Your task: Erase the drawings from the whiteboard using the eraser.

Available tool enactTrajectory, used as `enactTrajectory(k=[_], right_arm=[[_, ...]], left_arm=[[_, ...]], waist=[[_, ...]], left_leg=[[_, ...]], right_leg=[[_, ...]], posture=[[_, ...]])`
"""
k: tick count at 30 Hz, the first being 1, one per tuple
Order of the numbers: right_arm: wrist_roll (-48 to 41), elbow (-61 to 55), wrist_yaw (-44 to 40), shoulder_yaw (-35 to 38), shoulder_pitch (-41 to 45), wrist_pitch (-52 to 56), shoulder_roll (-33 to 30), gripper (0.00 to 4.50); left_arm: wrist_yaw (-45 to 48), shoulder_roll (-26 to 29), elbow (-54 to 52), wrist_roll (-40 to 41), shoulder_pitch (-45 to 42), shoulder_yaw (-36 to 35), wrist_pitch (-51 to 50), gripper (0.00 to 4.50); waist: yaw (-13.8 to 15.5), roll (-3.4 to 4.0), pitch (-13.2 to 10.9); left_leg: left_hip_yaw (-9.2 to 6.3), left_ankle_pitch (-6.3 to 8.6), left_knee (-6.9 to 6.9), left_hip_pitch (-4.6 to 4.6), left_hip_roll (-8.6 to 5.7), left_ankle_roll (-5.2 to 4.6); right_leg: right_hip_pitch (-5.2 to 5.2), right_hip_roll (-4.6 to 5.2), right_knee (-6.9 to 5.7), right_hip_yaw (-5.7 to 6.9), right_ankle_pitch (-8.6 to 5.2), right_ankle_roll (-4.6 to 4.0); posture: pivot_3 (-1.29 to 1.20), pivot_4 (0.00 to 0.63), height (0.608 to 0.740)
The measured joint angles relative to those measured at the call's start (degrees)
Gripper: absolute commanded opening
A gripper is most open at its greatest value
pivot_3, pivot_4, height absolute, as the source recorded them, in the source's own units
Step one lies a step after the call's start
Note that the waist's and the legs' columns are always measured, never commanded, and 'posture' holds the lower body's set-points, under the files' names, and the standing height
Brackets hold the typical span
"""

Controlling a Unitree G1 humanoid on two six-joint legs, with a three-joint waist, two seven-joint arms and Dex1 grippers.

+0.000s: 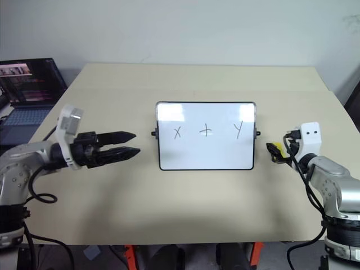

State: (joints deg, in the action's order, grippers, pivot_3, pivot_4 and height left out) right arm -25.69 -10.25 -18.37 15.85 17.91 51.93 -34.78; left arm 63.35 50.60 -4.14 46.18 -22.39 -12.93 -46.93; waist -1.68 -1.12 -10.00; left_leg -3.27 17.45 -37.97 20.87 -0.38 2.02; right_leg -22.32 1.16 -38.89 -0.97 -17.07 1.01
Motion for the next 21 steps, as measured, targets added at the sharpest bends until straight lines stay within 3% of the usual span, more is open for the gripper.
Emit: enactTrajectory(k=[21], right_arm=[[6.51, 11.68, 1.85, -4.19, 4.51, -5.19, 5.89, 4.47]], left_arm=[[-1.25, -2.55, -1.75, -2.72, 3.57, -0.41, 7.33, 4.50]], waist=[[-0.07, 0.00, -0.01]], left_leg=[[0.02, 0.00, 0.00, 0.03, 0.01, 0.00]], right_leg=[[-0.04, 0.01, -0.02, -0.01, 0.00, -0.01]], posture=[[0.00, 0.150, 0.740]])
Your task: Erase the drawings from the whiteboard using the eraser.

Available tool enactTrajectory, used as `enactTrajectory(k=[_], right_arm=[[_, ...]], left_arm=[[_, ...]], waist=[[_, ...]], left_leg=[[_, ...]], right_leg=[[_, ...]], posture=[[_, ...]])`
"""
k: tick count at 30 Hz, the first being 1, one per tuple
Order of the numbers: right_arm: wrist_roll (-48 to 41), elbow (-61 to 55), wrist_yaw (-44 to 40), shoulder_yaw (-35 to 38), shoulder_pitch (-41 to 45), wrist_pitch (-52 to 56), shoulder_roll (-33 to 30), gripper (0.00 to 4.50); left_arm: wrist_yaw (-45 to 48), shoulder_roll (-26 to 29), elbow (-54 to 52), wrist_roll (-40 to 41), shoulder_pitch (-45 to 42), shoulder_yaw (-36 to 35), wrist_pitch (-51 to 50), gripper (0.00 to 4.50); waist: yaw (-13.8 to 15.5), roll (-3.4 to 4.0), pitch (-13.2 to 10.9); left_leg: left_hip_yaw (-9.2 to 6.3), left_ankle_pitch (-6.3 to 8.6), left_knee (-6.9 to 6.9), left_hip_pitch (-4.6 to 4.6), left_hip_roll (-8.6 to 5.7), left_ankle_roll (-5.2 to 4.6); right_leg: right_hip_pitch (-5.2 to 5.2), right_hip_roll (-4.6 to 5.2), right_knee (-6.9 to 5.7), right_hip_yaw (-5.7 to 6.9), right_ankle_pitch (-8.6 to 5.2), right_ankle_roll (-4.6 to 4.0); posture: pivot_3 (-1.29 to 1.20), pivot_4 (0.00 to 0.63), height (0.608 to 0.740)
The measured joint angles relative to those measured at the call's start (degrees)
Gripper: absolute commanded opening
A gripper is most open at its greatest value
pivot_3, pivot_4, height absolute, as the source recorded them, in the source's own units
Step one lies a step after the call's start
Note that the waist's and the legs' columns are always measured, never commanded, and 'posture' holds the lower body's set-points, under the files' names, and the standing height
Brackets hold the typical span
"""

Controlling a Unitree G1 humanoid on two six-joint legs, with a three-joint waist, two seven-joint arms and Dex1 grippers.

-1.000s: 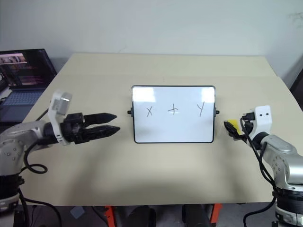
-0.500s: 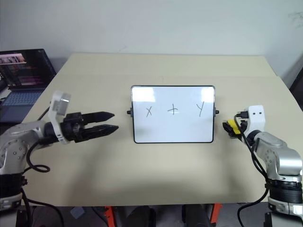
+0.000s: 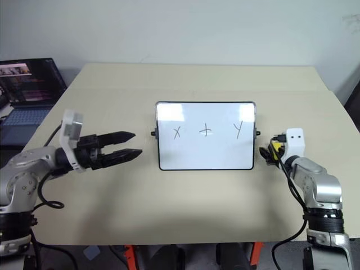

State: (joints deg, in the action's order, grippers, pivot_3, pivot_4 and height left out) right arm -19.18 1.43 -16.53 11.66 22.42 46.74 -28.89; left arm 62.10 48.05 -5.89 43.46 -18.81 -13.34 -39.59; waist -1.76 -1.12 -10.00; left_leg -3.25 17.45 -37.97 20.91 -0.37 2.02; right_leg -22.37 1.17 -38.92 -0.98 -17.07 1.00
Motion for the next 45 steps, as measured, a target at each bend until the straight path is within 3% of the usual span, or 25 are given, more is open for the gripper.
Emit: enactTrajectory(k=[45], right_arm=[[2.11, 4.67, 2.91, 1.35, 2.77, -1.43, 3.01, 4.47]], left_arm=[[3.65, -0.17, 0.07, -0.91, -5.30, 2.94, -1.15, 4.50]], waist=[[-0.06, 0.00, 0.00]], left_leg=[[0.01, 0.00, -0.01, -0.01, 0.00, 0.00]], right_leg=[[0.00, 0.00, -0.03, 0.00, 0.00, 0.00]], posture=[[0.00, 0.150, 0.740]])
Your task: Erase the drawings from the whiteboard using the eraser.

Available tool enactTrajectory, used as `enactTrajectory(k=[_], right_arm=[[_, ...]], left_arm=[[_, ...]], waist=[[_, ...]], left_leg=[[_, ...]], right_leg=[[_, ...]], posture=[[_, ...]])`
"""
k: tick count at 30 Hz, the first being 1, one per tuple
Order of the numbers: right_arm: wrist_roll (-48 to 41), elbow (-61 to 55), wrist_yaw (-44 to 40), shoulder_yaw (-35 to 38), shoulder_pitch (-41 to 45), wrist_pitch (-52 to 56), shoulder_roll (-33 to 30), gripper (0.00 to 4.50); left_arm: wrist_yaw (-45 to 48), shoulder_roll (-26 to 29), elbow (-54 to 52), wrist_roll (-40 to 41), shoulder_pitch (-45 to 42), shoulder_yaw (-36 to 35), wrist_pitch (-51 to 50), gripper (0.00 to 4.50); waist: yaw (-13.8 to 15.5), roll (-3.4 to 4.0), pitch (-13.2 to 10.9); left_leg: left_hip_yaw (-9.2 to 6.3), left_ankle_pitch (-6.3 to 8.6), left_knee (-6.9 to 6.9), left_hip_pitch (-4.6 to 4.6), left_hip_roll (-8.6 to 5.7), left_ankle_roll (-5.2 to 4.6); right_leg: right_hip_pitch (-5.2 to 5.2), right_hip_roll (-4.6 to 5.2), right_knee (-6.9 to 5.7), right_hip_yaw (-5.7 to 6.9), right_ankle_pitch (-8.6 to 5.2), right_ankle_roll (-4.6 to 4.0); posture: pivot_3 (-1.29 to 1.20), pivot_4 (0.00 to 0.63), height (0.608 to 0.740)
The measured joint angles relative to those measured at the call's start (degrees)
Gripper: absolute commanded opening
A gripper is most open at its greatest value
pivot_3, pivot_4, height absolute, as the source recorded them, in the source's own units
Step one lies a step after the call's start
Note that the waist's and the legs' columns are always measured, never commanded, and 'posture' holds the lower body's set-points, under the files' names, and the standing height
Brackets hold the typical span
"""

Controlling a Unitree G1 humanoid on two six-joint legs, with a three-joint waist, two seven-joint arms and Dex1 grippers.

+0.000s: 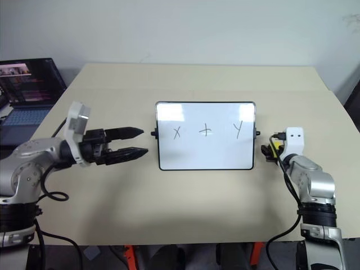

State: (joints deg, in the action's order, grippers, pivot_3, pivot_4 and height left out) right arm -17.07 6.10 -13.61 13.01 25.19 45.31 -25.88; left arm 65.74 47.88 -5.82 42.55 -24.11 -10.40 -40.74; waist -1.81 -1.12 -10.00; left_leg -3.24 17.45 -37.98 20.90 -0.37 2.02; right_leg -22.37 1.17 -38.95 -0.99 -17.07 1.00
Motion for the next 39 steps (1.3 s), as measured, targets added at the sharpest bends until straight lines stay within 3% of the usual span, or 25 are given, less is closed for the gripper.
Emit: enactTrajectory(k=[27, 30, 37, 39], right_arm=[[0.04, 0.61, 1.50, 1.64, 0.19, 0.31, 0.12, 4.47], [0.03, 0.61, 1.64, 1.64, 0.19, 0.31, 0.12, 3.94], [0.03, 0.61, 2.31, 1.66, 0.19, 0.31, 0.12, 1.43], [0.01, 0.58, 2.39, 1.67, 0.19, 0.30, 0.12, 1.32]], left_arm=[[1.34, -0.21, 2.05, -1.26, -0.30, 0.01, 1.43, 4.50], [1.40, -0.26, 2.26, -1.40, -0.55, 0.01, 1.50, 4.50], [2.20, -0.33, 3.25, -2.29, -1.00, 0.02, 2.03, 4.50], [2.39, -0.37, 3.26, -2.36, -1.00, 0.02, 2.11, 4.50]], waist=[[-0.01, 0.00, 0.00], [-0.01, 0.00, 0.00], [-0.01, 0.00, 0.00], [0.00, 0.00, 0.00]], left_leg=[[0.00, 0.00, 0.00, 0.00, 0.00, 0.00], [0.00, 0.00, 0.00, 0.00, 0.00, 0.00], [0.00, 0.00, 0.00, 0.00, 0.00, 0.00], [0.01, 0.00, 0.00, 0.00, 0.00, 0.00]], right_leg=[[0.00, 0.00, 0.00, 0.00, 0.00, 0.00], [0.00, 0.00, 0.00, 0.00, 0.00, 0.00], [0.00, 0.00, 0.00, 0.00, 0.00, 0.00], [0.00, 0.00, 0.00, -0.01, 0.00, 0.00]], posture=[[0.00, 0.150, 0.740], [0.00, 0.150, 0.740], [0.00, 0.150, 0.740], [0.00, 0.150, 0.740]])
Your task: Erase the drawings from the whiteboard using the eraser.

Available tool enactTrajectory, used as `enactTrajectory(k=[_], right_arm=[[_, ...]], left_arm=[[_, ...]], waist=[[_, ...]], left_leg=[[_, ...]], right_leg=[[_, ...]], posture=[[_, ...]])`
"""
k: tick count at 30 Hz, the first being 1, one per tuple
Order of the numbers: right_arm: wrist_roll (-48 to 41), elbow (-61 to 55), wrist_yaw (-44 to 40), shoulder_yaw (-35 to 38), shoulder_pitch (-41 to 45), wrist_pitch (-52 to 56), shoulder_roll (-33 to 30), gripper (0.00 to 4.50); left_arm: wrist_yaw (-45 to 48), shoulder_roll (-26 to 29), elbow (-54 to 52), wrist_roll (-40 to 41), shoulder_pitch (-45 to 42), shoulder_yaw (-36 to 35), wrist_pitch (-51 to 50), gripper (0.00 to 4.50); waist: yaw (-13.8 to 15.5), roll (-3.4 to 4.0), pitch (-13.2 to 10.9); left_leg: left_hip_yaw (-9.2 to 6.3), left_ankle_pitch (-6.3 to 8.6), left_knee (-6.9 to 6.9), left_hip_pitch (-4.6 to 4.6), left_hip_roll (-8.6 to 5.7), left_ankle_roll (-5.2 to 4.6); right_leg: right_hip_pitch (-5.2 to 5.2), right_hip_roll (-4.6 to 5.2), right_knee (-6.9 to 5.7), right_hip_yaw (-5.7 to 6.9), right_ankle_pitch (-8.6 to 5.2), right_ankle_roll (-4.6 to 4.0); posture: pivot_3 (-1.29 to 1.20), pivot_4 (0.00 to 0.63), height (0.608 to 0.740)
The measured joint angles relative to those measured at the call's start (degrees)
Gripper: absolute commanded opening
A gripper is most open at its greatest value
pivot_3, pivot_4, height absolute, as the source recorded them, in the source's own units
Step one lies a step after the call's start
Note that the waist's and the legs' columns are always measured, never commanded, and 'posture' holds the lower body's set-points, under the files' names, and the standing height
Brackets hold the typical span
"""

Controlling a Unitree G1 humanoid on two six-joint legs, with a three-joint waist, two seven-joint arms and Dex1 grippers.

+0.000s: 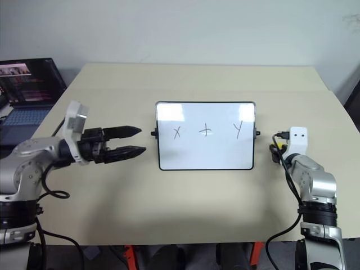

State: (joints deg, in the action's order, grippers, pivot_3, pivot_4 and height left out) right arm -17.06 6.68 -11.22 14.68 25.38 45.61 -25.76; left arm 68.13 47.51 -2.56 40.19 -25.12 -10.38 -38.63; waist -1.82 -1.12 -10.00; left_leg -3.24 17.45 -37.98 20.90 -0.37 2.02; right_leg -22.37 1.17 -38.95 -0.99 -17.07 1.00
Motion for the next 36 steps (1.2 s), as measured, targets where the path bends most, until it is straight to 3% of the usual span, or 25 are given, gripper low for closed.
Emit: enactTrajectory(k=[14, 23, 36], right_arm=[[-0.01, -0.01, 0.08, 0.01, 0.00, 0.03, 0.01, 1.31], [0.01, -0.02, 0.45, 0.00, 0.00, 0.21, 0.06, 4.48], [-0.56, -2.36, 2.00, 2.06, -0.02, 2.77, 0.96, 4.48]], left_arm=[[0.10, -0.05, 0.39, -0.36, -0.28, 0.01, 0.28, 4.50], [0.21, -0.05, 0.96, -0.86, -1.00, 0.08, 0.28, 4.50], [1.07, -0.06, 1.10, -1.12, -1.51, 0.24, 0.35, 4.50]], waist=[[0.00, 0.00, 0.00], [0.00, 0.00, 0.00], [-0.01, 0.00, 0.00]], left_leg=[[0.00, 0.00, 0.00, 0.00, 0.00, 0.00], [0.00, 0.00, 0.00, 0.00, 0.00, 0.00], [0.00, 0.00, 0.00, 0.00, 0.00, 0.00]], right_leg=[[0.00, 0.00, -0.01, 0.01, 0.00, 0.00], [0.00, 0.00, 0.00, 0.01, 0.00, 0.00], [0.00, 0.00, -0.01, 0.01, 0.00, 0.00]], posture=[[0.00, 0.150, 0.740], [0.00, 0.150, 0.740], [0.00, 0.150, 0.740]])
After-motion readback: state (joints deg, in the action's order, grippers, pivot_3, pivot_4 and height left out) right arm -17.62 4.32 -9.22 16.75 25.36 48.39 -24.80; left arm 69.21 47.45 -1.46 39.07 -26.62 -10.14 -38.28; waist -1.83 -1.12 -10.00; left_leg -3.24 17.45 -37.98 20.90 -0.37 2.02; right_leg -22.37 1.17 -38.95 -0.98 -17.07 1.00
